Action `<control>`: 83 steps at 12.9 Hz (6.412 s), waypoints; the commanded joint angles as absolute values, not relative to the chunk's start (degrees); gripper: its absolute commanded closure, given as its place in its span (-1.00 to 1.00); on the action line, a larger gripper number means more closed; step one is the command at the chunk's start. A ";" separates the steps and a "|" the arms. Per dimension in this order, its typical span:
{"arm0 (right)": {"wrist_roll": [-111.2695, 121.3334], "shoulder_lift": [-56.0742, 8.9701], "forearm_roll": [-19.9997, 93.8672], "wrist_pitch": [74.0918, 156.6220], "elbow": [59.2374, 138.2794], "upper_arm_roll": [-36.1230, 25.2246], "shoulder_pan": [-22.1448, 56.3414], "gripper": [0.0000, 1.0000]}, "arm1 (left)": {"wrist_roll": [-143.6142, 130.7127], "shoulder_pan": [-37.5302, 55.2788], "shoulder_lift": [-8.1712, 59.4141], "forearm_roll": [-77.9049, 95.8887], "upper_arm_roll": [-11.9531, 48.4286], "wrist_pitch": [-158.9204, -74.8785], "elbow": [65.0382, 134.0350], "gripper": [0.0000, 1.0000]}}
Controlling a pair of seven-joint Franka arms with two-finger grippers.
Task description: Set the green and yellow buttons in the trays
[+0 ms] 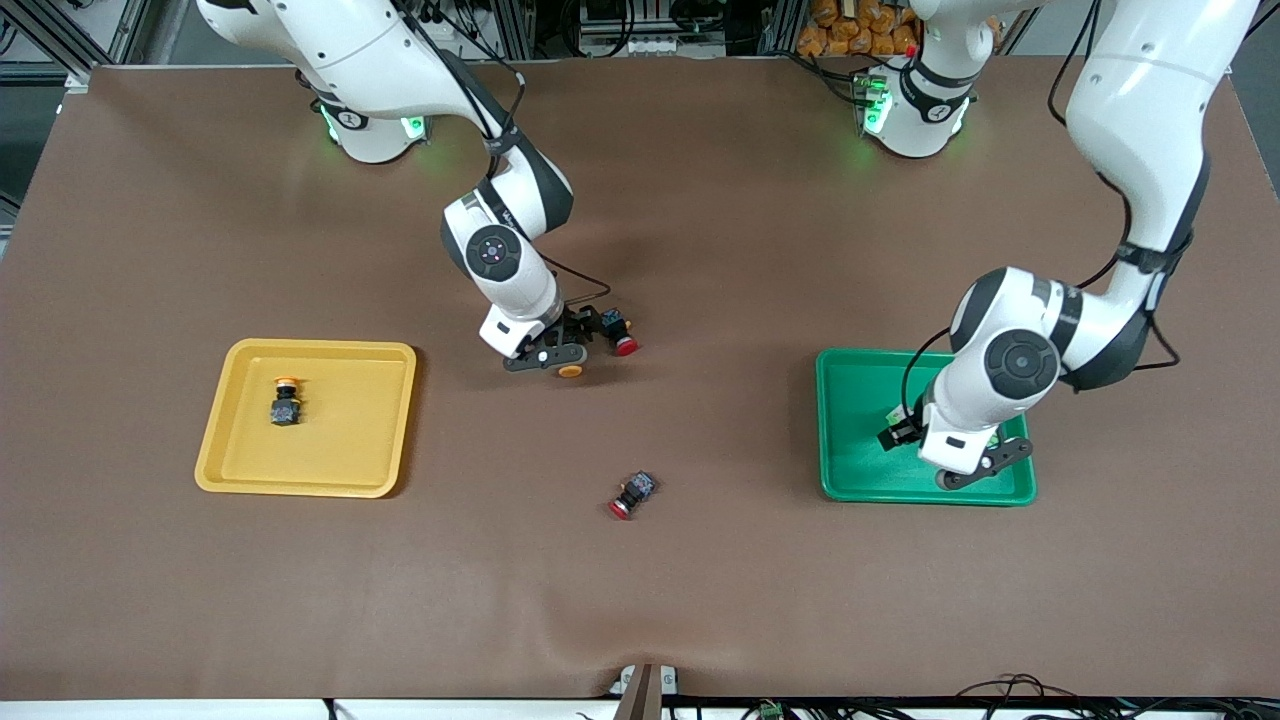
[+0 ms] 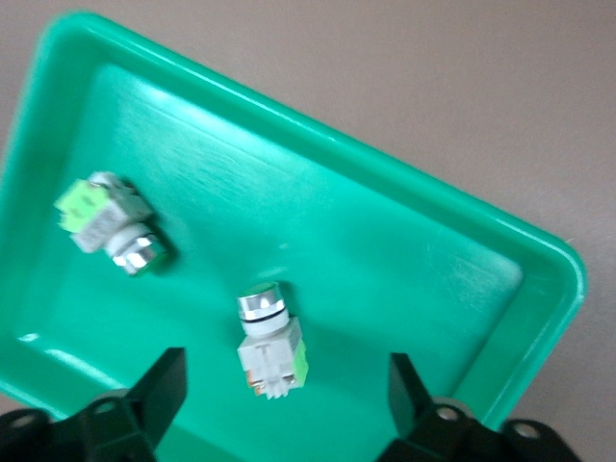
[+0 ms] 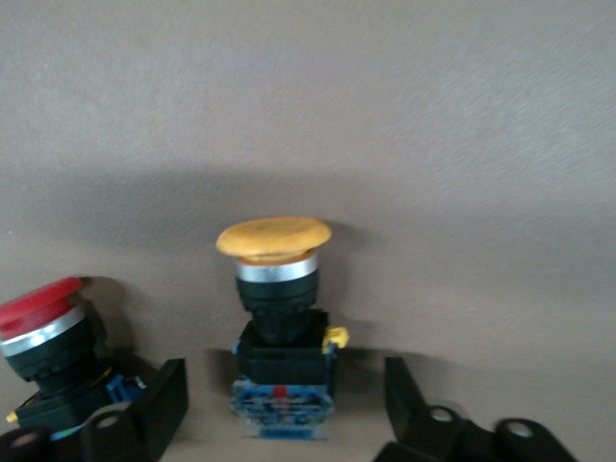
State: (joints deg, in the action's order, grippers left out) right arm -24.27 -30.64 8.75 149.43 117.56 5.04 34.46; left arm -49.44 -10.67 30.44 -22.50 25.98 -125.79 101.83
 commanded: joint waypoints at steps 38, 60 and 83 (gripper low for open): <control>-9.23 -26.64 7.47 98.54 74.46 -6.08 5.90 -1.00 | -8.26 3.16 -1.58 -0.61 0.88 -89.65 89.21 -1.00; -0.79 1.16 -0.79 85.09 84.40 0.53 -2.29 -1.00 | -7.73 2.64 -5.89 -0.62 1.67 -89.21 95.36 -1.00; 4.13 0.53 1.49 83.94 84.02 0.62 -2.11 -1.00 | -8.17 2.64 -5.01 1.32 1.49 -86.75 91.67 -1.00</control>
